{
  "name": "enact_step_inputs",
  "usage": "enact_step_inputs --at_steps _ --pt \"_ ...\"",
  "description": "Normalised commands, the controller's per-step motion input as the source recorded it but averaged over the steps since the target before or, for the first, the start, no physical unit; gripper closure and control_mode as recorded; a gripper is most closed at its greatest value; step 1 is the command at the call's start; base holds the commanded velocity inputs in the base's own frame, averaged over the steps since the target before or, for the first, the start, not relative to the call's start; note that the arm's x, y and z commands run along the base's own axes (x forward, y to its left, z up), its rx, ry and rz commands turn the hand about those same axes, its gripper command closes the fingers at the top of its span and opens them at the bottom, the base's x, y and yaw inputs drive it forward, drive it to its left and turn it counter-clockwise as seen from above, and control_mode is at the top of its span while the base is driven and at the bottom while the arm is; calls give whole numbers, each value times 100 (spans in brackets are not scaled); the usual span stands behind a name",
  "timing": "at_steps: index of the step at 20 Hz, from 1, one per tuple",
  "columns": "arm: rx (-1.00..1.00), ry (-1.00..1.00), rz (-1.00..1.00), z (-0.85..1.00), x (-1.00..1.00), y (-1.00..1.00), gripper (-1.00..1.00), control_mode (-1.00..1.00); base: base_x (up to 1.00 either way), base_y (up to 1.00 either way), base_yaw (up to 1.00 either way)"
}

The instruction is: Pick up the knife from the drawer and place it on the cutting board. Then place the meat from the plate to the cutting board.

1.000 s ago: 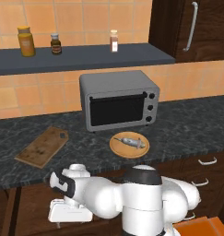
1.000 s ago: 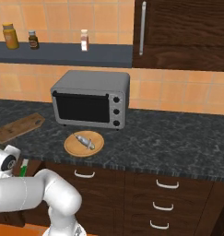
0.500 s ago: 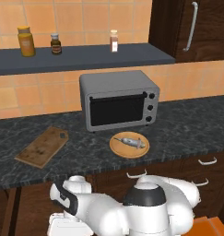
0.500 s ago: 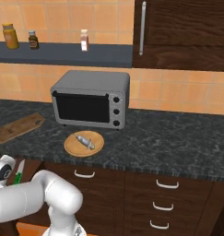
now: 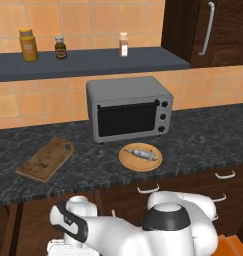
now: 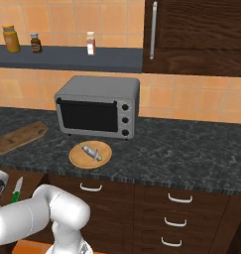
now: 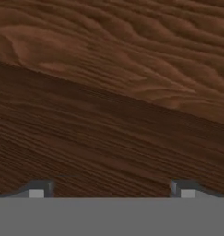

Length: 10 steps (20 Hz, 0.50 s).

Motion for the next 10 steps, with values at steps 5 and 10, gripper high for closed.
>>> enact_step_inputs --at_steps 5,10 --pt "-22 -10 1 97 72 31 -100 -100 0 0 0" --pt "-15 -32 0 81 57 5 -100 -100 0 0 0"
